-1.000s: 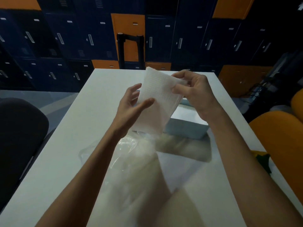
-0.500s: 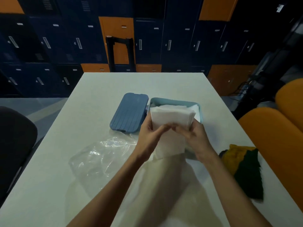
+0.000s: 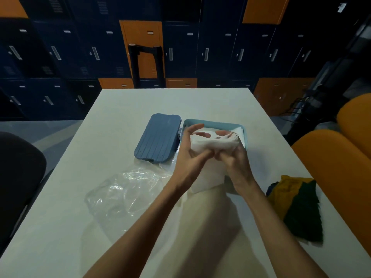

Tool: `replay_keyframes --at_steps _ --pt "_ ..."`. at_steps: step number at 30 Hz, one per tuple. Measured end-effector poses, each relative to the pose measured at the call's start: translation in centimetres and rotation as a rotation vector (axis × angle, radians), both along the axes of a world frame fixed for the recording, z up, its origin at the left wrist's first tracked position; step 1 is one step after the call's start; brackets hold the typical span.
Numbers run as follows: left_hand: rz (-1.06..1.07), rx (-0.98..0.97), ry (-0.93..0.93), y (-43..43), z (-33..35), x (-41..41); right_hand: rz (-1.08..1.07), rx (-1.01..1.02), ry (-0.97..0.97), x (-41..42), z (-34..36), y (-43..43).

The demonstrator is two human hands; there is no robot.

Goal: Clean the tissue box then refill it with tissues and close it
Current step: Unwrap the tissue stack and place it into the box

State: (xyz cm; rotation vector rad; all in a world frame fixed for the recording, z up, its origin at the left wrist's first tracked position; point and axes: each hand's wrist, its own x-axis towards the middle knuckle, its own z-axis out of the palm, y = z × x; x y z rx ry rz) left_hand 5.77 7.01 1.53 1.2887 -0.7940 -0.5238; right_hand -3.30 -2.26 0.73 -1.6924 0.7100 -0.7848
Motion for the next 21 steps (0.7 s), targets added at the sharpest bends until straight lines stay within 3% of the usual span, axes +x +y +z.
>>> replay_keyframes --at_steps 6,12,15,18,21 --pt "0.022 0.067 0.017 -0.1 -0.7 0.9 0.025 0.057 -0.043 0.1 -0.4 -0.2" --pt "-0.101 0.222 0.027 0.3 -2.1 2.5 0.063 0.186 -0.08 -0.9 2.1 -1.5" --pt "-0.189 0.27 -0.062 0.3 -1.7 3.4 0.117 0.105 -0.073 -2.0 3.6 -3.2" --pt "-0.29 0.326 -0.172 0.1 -0.7 4.1 0.209 0.024 0.113 -3.0 4.0 -4.4" --pt "-0.325 0.383 -0.21 0.1 -0.7 4.4 0.098 0.12 0.087 -3.4 2.9 -4.9"
